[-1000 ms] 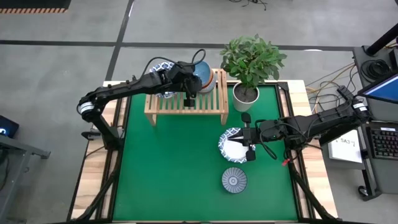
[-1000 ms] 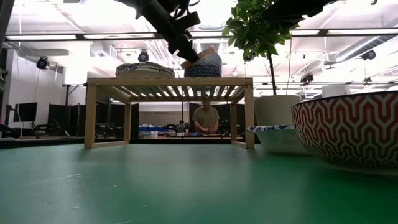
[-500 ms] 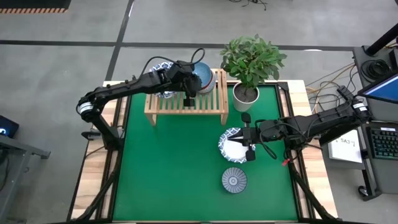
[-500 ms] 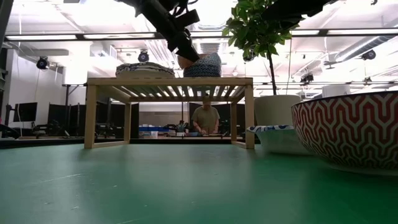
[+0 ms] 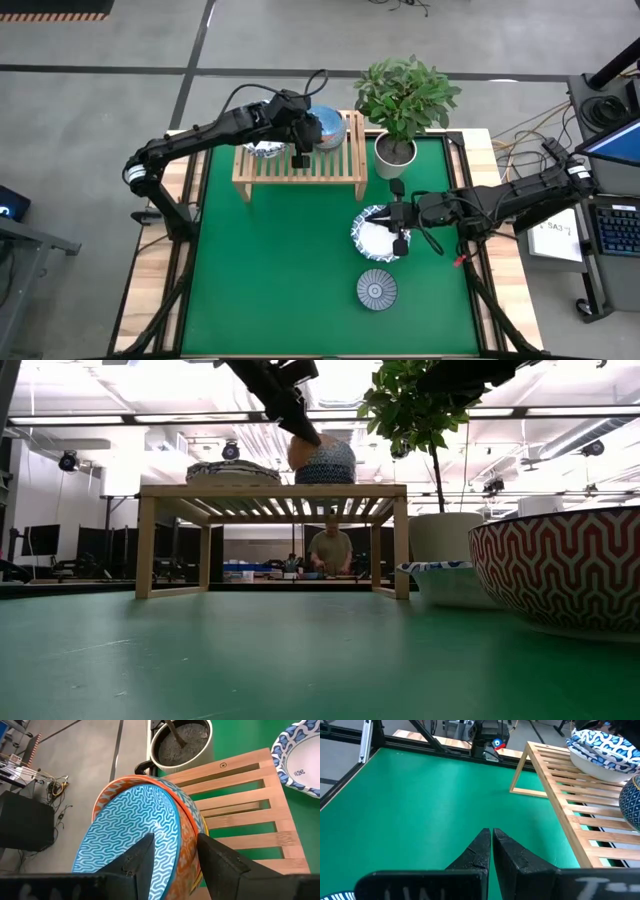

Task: Place and stack bowls onto a shelf
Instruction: Stack the light blue bowl on top of the orange bowl on the shelf

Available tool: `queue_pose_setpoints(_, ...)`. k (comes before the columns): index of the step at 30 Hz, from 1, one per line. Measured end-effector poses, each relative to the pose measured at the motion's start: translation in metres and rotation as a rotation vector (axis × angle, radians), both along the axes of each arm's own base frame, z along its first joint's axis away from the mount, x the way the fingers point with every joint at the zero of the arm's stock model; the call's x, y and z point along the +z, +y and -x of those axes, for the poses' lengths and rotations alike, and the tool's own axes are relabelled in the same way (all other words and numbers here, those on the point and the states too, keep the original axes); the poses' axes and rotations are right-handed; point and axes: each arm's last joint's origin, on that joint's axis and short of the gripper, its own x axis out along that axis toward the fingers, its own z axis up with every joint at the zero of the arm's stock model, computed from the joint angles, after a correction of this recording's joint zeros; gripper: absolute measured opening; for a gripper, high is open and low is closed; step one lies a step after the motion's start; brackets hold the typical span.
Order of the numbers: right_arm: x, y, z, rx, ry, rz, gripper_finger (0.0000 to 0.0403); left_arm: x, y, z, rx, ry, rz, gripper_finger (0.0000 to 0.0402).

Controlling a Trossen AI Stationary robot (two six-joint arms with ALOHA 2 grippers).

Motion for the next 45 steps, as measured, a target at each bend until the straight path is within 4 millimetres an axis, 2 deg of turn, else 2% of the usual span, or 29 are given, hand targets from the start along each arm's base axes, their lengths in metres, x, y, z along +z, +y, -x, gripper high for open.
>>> queue_pose_setpoints(11,0.002,0.000,-0.001,-0.024,-0.026,-0.002,0.0009,0.003,-0.002,0.001,-0.027,-0.031,0.049,0.0139)
queue_pose_setpoints(21,0.002,-0.001,-0.001,-0.037,-0.027,-0.036,0.0009,0.010,-0.006,0.010,-0.046,-0.024,0.029,0.0216)
queue_pose_setpoints(25,0.002,0.000,-0.001,-0.037,-0.027,-0.035,0.0009,0.011,-0.008,0.013,-0.062,-0.002,0.016,0.0231)
queue_pose_setpoints(32,0.002,0.000,-0.001,-0.036,-0.027,-0.034,0.0009,0.010,-0.010,0.018,-0.069,0.050,0.012,0.0232)
queue_pose_setpoints(40,0.003,-0.002,-0.001,-0.083,-0.038,-0.019,0.0009,0.030,-0.017,0.037,-0.047,0.008,-0.027,0.0221)
queue_pose_setpoints(45,0.004,-0.002,-0.001,-0.089,-0.045,-0.018,0.0009,0.044,-0.017,0.054,-0.007,-0.017,-0.061,0.0194)
